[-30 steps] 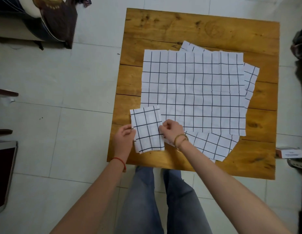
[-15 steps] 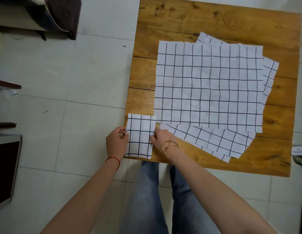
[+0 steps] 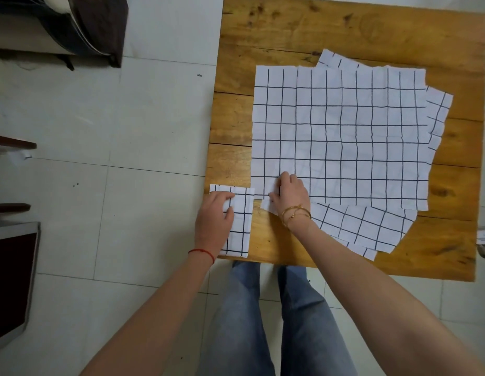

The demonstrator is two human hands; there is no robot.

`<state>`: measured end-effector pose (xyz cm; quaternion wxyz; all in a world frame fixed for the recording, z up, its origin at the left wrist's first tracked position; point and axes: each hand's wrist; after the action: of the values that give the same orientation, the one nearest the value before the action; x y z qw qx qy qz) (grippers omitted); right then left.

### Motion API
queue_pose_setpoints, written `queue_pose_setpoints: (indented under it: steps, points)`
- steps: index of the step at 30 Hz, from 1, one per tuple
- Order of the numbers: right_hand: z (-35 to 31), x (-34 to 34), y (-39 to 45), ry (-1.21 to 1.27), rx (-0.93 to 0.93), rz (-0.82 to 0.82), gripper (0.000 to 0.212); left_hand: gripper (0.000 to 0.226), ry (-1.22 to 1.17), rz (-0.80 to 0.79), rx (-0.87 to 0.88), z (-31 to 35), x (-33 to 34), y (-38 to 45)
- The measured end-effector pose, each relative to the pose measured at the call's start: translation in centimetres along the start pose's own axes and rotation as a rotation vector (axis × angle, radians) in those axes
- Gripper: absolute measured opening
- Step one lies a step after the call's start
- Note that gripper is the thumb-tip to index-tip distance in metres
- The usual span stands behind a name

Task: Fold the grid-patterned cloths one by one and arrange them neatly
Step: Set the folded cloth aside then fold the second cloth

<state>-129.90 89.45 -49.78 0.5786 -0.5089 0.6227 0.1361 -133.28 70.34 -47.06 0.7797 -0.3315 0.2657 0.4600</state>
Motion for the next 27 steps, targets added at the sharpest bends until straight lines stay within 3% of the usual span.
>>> queue_pose_setpoints:
  steps: [6, 9, 13, 16, 19, 21, 23, 27]
  points:
    - [1.5, -0.6, 1.2, 0.075, 0.031, -0.048, 0.011, 0.031, -0.009, -0.044, 0.088, 2.5, 1.2, 0.8]
    - [2.8, -2.4, 1.2, 0.245, 0.038, -0.057, 0.002, 0.046, 0.019, -0.076, 0.143, 4.4, 1.3, 1.5]
    - [4.9, -7.1, -0.2, 0.455, -0.036, -0.112, 0.014, 0.081, 0.178, -0.101, 0.283, 8.2, 0.8, 3.4]
    - [6.9, -11.5, -1.8, 0.541, -0.116, -0.201, 0.025, 0.090, 0.306, -0.078, 0.370, 12.0, 0.1, 4.7]
    - [9.0, -15.5, -3.4, 0.574, -0.144, -0.246, 0.023, 0.056, 0.307, -0.103, 0.444, 15.9, -0.7, 5.7]
    - [10.0, -17.8, -4.4, 0.582, -0.161, -0.201, 0.017, 0.028, 0.286, -0.137, 0.476, 18.4, -1.3, 5.9]
    - [10.7, -19.8, -5.5, 0.579, -0.171, -0.131, 0.016, 0.017, 0.257, -0.184, 0.499, 20.9, -1.7, 5.6]
    - [10.5, -23.4, -7.3, 0.373, -0.218, 0.011, 0.071, 0.018, 0.279, -0.202, 0.540, 25.9, -2.6, 4.6]
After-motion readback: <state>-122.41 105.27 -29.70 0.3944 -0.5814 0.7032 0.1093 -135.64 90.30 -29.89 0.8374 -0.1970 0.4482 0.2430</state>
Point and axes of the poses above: each hand's wrist, its own y-axis towards the middle knuckle, its own x-axis out of the palm, z = x × y
